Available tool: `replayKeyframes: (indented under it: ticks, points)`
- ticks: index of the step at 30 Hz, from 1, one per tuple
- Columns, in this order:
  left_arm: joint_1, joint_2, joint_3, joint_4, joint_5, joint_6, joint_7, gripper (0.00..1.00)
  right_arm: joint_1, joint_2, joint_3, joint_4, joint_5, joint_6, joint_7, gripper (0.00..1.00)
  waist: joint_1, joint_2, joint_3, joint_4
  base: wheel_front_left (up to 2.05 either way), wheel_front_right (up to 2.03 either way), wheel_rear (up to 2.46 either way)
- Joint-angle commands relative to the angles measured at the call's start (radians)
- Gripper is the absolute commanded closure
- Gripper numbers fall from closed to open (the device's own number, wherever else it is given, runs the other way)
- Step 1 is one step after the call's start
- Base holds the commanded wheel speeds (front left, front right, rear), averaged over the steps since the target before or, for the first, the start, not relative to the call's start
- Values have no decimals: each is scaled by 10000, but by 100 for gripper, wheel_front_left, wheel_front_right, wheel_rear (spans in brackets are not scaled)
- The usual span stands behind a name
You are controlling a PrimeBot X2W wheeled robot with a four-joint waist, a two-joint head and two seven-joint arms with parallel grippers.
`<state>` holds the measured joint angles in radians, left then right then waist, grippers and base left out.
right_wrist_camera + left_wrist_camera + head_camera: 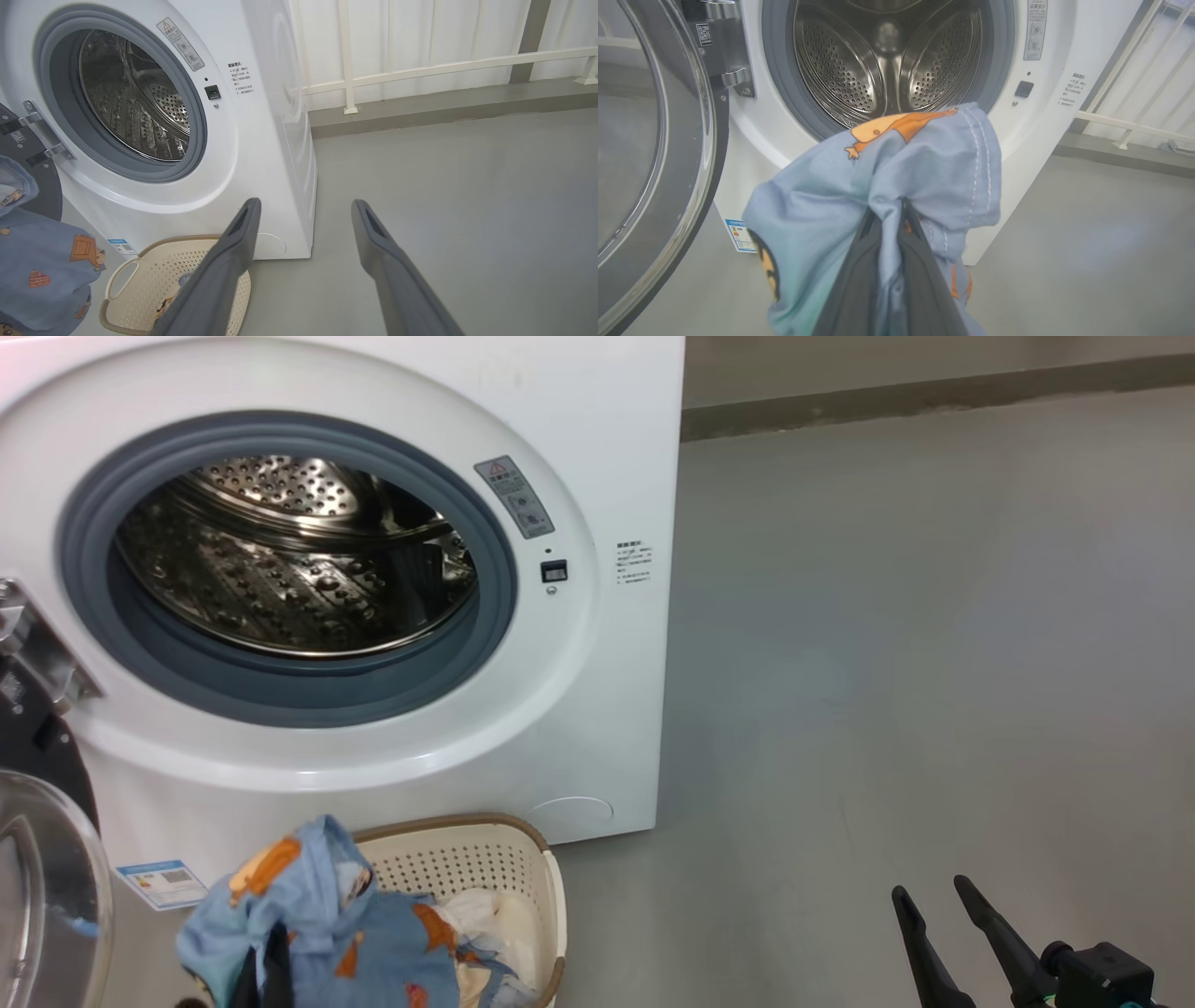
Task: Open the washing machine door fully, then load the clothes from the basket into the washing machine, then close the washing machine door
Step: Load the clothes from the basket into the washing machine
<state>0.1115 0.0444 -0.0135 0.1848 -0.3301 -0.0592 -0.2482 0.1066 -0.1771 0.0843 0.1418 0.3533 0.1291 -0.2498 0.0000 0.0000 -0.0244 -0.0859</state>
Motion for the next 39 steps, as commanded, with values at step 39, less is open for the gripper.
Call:
replayKeyframes:
  ticks: [39]
  points:
    - [-7886,1492,1106,3913,768,400,-136,100,-1245,159,675,-181,151,16,-120,0,0,0,2579,-1628,0,0,0]
